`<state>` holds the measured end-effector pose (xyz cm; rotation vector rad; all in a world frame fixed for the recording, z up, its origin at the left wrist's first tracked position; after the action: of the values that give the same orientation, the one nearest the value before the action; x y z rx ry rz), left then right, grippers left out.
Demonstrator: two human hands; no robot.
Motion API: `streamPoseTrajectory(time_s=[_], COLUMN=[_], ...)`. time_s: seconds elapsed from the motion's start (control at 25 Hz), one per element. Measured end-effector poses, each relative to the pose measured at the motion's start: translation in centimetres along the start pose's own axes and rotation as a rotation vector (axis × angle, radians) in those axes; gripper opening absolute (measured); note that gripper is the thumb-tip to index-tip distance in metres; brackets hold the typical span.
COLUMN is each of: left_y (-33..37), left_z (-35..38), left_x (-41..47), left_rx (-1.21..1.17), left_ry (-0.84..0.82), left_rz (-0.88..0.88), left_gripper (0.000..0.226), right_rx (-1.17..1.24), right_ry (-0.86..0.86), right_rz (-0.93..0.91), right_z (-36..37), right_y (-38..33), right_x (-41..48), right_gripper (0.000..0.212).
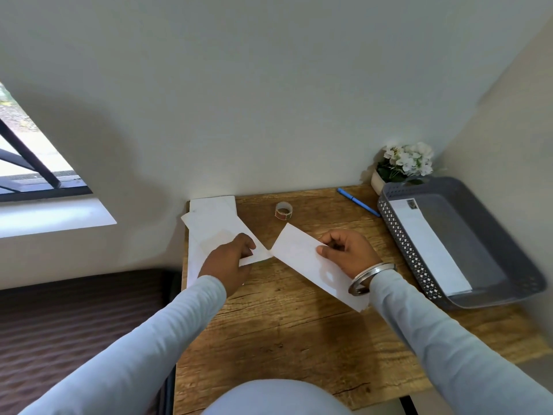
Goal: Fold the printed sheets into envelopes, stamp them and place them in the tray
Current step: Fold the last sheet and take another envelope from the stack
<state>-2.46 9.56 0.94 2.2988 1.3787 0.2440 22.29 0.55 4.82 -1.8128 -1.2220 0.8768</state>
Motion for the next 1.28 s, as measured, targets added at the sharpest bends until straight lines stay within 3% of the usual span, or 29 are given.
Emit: streamPoseTrajectory(time_s=[0.16,0.36,0.52,0.72,1.28], left_y=[0.6,1.2,2.7,4.0,3.6], left_z=[-0.1,0.7,1.1,2.0,2.1], left_x=[-0.3,0.1,0.4,0.8,3.0], left_rx=[0.023,0.035,0.105,0.216,0.128], left_ry=[0.03,0.024,0.041,0.045,0.043], left_rz=[-0.047,-0.156,-0.124,-0.078,-0.121], left_gripper=[0.003,0.016,0.029,0.017,0.03], right_rx=[-0.018,-0.008,-0.009,0.029,-0.025], right_ry=[-0.029,-0.044,-0.02,0.002,0.027], right_rz=[-0.018,-0.016,0.011,0.063,0.026], right_z=[-0.5,-1.2,-1.8,-1.7,1.0], right_y=[0.2,0.8,1.5,1.8,1.0], right_x=[-0.1,0.0,0.4,0.7,2.9], right_gripper=[0.007,0.009,0.009,0.023,0.021])
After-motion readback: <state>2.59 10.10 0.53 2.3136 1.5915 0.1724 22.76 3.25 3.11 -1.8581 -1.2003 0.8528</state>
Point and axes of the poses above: each hand's wrist, its own x-axis towards the middle knuckle, its own z-axis out of the palm, y = z × x, the point moved 10 cm from there along x, towards the middle knuckle, and after that the axes turned 10 degrees about x, right-handed, at the moved point
